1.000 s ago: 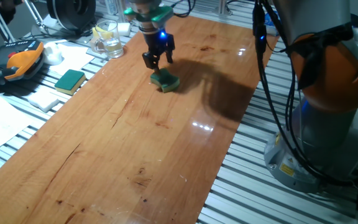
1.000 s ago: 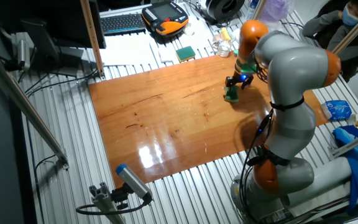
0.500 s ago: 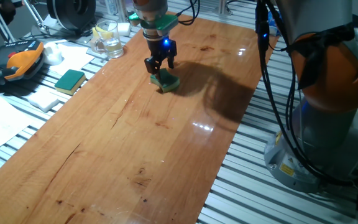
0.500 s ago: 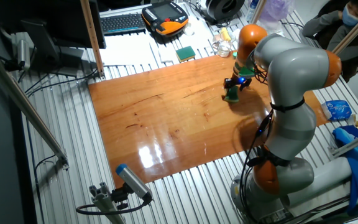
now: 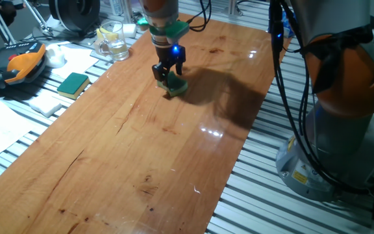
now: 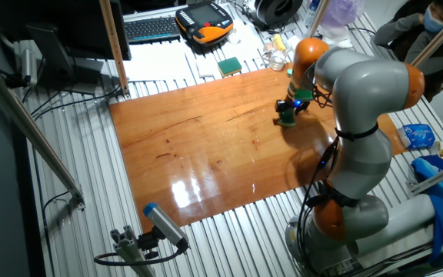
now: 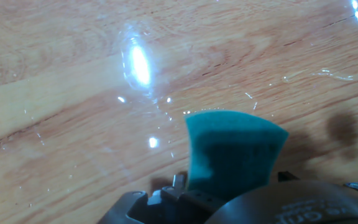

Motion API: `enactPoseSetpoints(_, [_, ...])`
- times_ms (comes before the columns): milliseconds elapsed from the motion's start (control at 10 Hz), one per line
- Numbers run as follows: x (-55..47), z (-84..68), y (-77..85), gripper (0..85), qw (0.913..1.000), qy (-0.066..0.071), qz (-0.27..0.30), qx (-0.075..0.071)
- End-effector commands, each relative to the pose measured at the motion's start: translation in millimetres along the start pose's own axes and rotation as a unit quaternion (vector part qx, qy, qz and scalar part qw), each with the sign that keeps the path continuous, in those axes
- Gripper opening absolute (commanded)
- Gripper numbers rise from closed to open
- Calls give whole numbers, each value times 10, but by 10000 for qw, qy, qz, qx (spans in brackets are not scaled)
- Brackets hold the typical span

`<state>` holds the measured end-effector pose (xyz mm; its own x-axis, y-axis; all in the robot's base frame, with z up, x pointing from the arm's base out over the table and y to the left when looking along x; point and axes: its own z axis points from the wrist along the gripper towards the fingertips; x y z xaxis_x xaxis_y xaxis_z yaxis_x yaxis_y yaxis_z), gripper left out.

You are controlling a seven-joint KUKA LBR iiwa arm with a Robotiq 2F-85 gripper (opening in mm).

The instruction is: Clean the tabletop with a sponge

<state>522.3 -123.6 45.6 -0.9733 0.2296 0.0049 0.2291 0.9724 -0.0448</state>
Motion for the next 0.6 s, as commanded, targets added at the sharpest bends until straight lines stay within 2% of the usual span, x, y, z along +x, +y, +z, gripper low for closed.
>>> enactPoseSetpoints(0, [-5,13,-3,680,10000,-44,0,16])
enactPoseSetpoints(300, [-31,94,-51,680,9998,-208,-16,-23])
enactPoseSetpoints(500, [-42,125,-54,680,9996,-268,-24,-37])
